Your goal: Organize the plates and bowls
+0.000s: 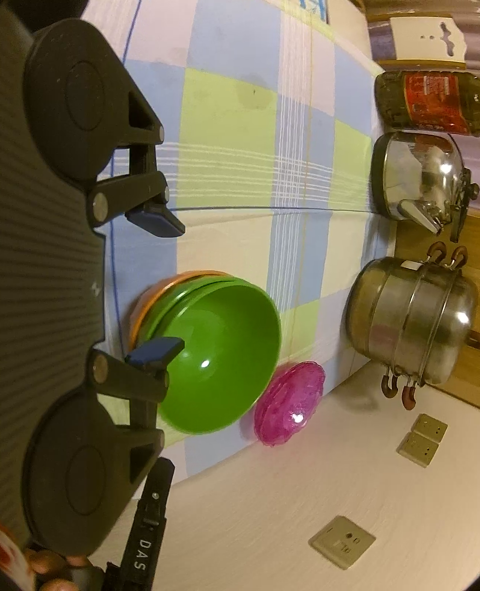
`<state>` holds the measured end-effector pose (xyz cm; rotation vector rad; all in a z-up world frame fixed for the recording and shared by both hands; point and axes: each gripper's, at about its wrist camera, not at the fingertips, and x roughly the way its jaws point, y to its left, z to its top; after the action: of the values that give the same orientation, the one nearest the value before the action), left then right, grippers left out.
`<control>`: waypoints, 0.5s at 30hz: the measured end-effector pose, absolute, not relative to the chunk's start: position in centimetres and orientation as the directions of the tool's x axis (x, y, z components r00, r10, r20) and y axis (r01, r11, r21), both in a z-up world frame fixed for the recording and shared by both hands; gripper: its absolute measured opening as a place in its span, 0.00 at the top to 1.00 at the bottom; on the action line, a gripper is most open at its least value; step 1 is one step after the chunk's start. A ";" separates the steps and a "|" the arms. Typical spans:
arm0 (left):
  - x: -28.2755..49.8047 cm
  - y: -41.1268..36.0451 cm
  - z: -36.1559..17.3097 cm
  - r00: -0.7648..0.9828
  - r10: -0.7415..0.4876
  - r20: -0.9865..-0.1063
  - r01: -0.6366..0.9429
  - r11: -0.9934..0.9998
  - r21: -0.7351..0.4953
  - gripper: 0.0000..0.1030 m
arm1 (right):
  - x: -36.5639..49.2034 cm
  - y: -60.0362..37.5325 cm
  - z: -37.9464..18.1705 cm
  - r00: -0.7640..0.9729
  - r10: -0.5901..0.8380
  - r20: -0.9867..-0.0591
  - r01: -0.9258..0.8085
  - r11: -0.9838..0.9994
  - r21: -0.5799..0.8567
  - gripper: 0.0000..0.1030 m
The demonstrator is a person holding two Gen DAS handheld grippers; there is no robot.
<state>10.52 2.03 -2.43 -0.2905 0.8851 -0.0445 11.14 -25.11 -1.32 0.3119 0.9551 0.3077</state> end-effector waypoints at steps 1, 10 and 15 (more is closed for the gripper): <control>10.9 2.2 -2.6 0.636 -0.160 -0.755 -0.084 0.958 -0.274 0.46 | 11.7 -25.0 -1.4 0.537 0.398 -0.744 -0.121 0.909 0.399 0.53; 15.3 2.8 -4.9 0.581 -0.199 -0.789 -0.107 0.942 -0.317 0.46 | 16.2 -23.6 -3.5 0.458 0.433 -0.776 -0.111 0.894 0.433 0.53; 17.0 2.9 -6.1 0.534 -0.237 -0.812 -0.122 0.928 -0.351 0.53 | 17.9 -22.7 -4.9 0.403 0.441 -0.802 -0.091 0.891 0.445 0.53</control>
<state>17.02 2.88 -6.09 -0.3914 1.0126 -0.0702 17.88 -22.70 -4.89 0.3572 1.1108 0.3452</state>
